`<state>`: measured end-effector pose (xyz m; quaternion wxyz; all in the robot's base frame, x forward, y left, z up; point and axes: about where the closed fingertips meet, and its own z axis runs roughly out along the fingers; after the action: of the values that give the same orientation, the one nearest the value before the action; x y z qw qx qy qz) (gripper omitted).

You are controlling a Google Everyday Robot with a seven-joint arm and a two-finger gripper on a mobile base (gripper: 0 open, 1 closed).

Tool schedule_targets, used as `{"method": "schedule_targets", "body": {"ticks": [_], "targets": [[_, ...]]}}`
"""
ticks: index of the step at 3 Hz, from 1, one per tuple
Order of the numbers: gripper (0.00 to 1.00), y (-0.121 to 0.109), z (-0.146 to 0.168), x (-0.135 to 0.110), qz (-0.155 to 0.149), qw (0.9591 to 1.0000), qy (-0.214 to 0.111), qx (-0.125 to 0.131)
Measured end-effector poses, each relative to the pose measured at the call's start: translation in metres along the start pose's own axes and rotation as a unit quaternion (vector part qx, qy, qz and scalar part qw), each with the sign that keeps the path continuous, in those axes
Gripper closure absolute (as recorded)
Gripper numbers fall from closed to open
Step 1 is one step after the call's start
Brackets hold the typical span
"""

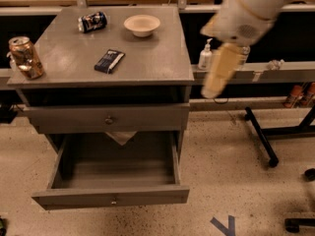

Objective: Place rxbar blueberry into middle drawer

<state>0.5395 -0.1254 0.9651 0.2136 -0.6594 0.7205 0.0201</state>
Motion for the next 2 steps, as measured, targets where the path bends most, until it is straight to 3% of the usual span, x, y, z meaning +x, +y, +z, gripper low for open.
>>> {"method": "schedule_targets", "body": {"ticks": [1,2], "targets": [[0.00,-0.061,0.067,-0.093,-0.041,0.9970,-0.062,-0.019],[0.00,-0.102,0.121,-0.146,-0.030,0.9947,-0.095,-0.025]]}}
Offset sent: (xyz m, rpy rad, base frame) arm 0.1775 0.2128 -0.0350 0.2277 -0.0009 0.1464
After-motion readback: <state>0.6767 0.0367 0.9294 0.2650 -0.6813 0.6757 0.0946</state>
